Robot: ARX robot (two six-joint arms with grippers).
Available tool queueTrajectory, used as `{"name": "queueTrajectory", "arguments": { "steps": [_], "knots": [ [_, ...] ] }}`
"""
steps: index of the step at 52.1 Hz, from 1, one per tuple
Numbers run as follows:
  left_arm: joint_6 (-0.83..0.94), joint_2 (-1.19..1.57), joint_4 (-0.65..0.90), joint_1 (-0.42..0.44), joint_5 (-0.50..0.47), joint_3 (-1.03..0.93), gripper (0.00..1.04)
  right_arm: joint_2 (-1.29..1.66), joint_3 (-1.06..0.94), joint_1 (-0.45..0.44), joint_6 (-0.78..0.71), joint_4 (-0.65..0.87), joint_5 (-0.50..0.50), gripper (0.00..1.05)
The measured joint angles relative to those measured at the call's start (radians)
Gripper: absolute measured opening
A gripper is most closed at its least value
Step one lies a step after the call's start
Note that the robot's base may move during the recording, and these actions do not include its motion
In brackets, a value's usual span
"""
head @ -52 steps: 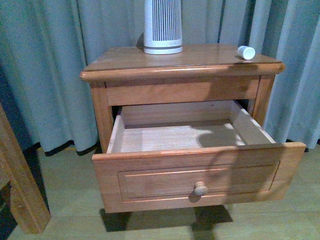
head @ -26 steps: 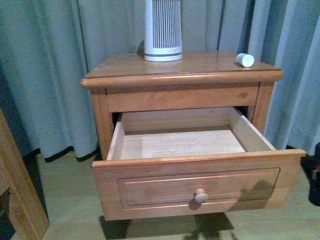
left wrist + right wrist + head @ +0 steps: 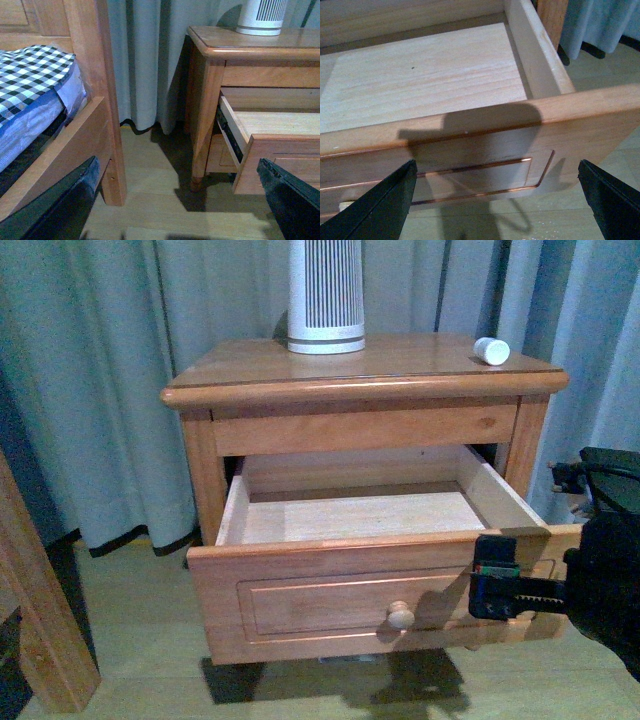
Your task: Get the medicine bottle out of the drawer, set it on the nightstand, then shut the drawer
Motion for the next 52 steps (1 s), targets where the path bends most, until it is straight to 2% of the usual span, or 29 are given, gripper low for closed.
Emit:
{"name": "queueTrajectory", "arguments": {
  "steps": [15, 33, 43, 52],
  "knots": [
    [0.0, 0.0, 0.0, 0.0, 0.0, 0.0, 0.98, 0.244, 0.4, -0.037, -0.016, -0.117, -0.043, 0.98],
    [0.0, 0.0, 0.0, 0.0, 0.0, 0.0, 0.98, 0.434, 0.766, -0.069, -0.065, -0.256, -0.046, 0.98],
    [0.0, 0.0, 0.0, 0.0, 0.0, 0.0, 0.98, 0.504, 0.901, -0.071, -0.106, -0.312, -0.045, 0.98],
    [0.0, 0.0, 0.0, 0.0, 0.0, 0.0, 0.98, 0.517, 0.926, -0.075, -0.142, -0.341, -0.06, 0.98]
  ]
}}
